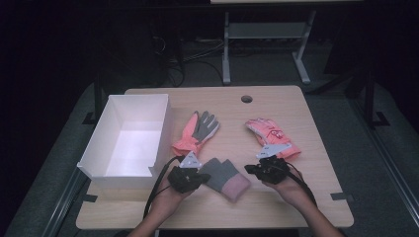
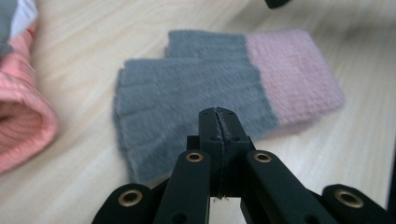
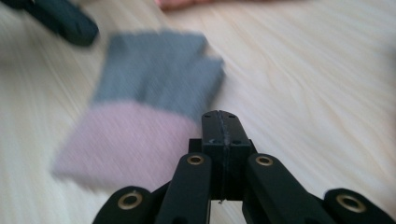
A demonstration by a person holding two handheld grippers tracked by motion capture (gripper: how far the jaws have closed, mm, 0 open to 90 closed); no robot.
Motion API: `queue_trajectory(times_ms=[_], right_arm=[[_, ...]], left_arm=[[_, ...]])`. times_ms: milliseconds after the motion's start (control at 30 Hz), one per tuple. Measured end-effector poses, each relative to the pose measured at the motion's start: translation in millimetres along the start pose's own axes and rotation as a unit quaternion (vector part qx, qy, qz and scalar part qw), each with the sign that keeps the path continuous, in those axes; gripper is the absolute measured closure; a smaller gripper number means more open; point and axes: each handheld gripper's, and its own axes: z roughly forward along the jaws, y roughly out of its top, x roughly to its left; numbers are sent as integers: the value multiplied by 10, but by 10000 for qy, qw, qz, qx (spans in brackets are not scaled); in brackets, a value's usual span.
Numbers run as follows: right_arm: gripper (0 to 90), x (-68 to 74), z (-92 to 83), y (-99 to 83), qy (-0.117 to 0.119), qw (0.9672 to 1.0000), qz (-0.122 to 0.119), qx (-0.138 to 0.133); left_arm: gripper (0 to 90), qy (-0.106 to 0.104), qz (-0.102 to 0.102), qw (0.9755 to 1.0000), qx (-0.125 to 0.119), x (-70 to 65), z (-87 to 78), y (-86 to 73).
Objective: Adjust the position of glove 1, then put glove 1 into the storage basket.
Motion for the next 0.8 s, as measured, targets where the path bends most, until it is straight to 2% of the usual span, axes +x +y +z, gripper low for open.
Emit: queue_trajectory(times_ms=[167,367,533,800], right_arm=[[900,-85,18,-165,38,9996,14,274],[900,-24,121,-165,148,9989,-132,424],[900,14,151,-174,218,9984,-207,484],[900,72,126,-188,360,9972,-295,592]], left_arm=[[895,63,-3,9999,98,40,124,58],[895,62,44,9995,296,62,236,46],[895,41,43,9993,356,79,280,65],[896,64,-44,9993,360,189,423,201]])
